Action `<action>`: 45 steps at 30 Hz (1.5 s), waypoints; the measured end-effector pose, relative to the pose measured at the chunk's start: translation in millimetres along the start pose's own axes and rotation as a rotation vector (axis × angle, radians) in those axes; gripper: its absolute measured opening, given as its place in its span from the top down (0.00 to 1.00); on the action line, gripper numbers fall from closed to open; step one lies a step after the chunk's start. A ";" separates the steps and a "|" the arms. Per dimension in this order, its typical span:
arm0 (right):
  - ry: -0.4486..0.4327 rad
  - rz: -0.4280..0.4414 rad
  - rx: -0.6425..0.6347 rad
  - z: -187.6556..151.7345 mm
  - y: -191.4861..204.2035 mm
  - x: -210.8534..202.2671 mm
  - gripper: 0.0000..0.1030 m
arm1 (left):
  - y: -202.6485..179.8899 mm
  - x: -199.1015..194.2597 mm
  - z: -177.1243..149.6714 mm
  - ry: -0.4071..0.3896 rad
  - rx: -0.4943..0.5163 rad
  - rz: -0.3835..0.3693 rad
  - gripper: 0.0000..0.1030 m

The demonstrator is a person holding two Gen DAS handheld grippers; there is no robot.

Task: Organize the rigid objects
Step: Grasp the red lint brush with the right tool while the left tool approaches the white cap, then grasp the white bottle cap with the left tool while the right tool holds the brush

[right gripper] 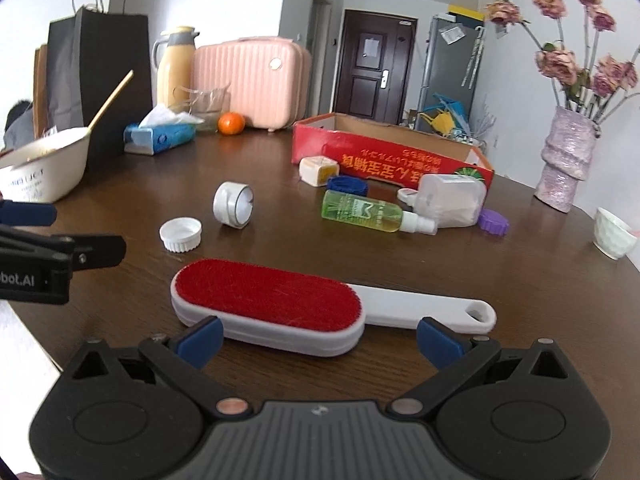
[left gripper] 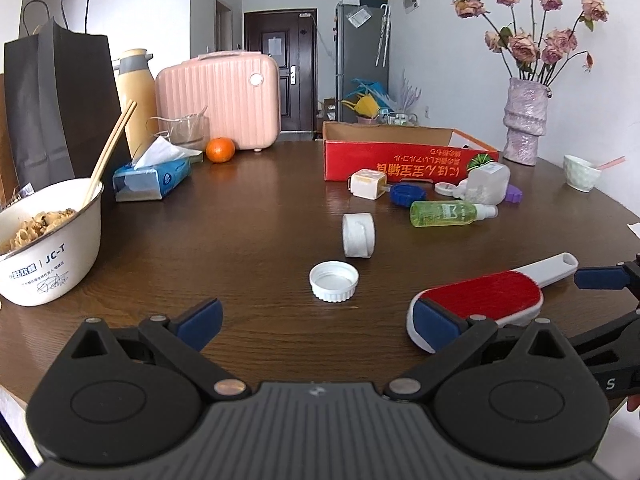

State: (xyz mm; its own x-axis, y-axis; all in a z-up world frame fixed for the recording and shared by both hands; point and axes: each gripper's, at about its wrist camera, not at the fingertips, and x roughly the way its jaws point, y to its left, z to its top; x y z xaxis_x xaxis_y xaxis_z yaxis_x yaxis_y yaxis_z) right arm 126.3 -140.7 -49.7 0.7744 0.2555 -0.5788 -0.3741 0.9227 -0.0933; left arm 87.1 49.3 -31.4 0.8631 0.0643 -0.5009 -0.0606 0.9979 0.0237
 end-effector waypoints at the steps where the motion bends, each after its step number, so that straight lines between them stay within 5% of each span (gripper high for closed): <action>1: 0.006 0.003 -0.007 0.8 0.8 2.5 0.00 | 1.6 2.1 0.5 0.002 -0.004 0.002 0.00; 16: 0.040 0.032 -0.075 23.1 -1.3 46.8 0.00 | 13.8 29.9 12.0 0.032 -0.035 0.020 0.00; 31: 0.135 0.159 0.022 36.7 -32.1 90.4 0.00 | 11.4 60.5 20.7 0.071 -0.026 0.000 0.00; 33: 0.120 0.173 0.014 36.6 -30.9 87.2 0.10 | 9.3 63.3 21.6 0.074 -0.020 -0.008 0.00; 35: 0.102 0.172 0.010 39.0 -29.3 81.0 0.44 | 7.7 66.0 22.2 0.076 -0.013 -0.015 0.00; 45: 0.066 0.155 0.079 35.6 -39.1 75.1 0.47 | 3.7 75.8 25.4 0.080 -0.008 -0.035 0.00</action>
State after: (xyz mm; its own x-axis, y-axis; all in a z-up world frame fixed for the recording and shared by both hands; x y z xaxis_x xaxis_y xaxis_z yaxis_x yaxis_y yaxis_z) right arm 217.2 -147.3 -60.8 0.6746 0.3788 -0.6335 -0.4425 0.8945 0.0637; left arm 165.0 58.1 -47.4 0.8223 0.0278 -0.5684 -0.0354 0.9994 -0.0023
